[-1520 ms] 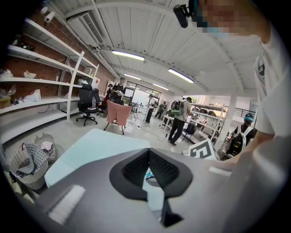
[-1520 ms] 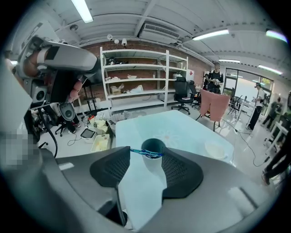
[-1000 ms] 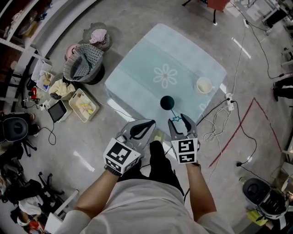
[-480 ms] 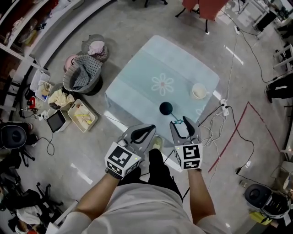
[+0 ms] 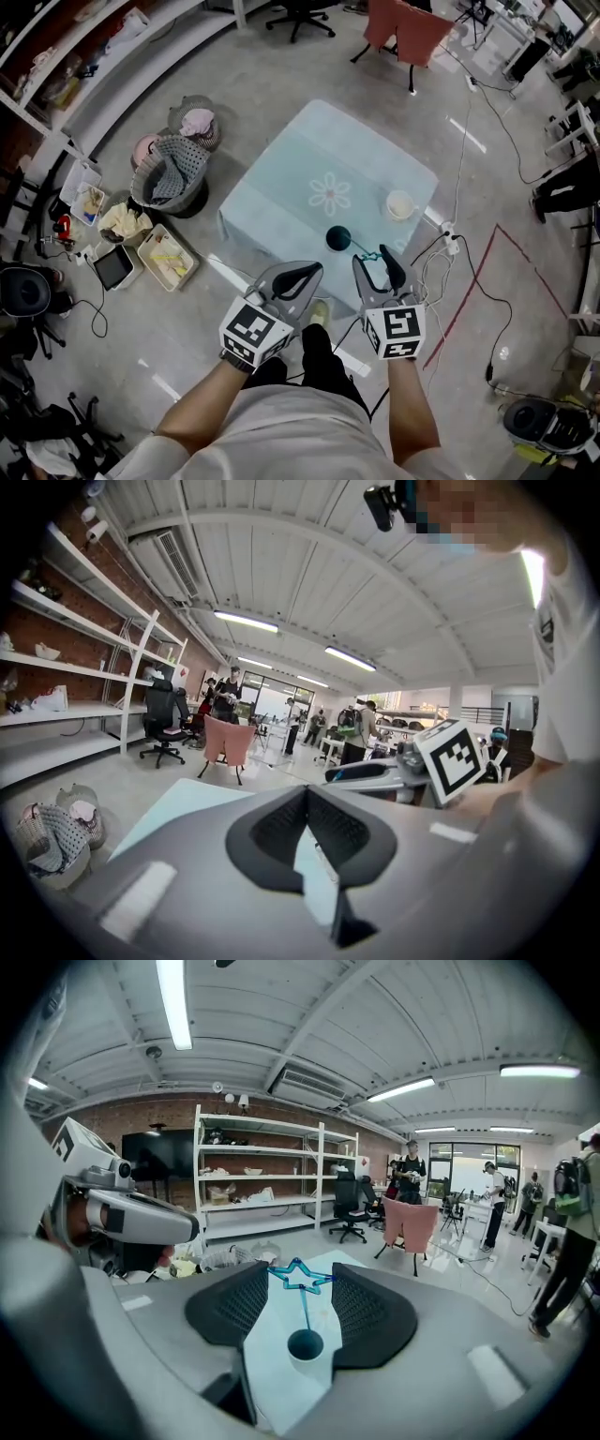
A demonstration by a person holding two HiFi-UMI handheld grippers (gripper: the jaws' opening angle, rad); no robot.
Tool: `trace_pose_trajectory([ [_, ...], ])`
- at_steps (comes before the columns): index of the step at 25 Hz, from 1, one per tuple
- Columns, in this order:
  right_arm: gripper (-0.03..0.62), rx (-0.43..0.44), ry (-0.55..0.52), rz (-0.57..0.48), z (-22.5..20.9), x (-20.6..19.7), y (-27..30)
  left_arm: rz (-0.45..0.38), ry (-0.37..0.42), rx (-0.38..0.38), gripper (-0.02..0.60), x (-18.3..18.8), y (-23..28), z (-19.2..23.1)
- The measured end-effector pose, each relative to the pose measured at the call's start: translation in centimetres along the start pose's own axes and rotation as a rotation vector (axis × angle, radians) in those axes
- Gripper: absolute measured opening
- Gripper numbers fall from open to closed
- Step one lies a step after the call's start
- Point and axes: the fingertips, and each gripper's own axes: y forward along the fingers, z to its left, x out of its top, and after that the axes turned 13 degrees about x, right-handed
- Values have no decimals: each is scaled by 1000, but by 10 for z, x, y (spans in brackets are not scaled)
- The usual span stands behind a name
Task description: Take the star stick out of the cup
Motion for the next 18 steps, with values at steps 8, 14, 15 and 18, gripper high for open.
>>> trace_pose_trajectory([
  [8,206,-41,-26,-66,13,40,-22,-37,9,-7,6,28,-12,2],
  [14,206,-51,-58,-107,24,71,-36,-70,12,-21,6,52,-20,0],
  [15,206,-54,-62,-113,25,76,-39,-74,13,-23,6,56,-22,-1],
  [18,206,-65,-69,-136,30,89,-49,-91,12,-28,6,67,-27,-4],
])
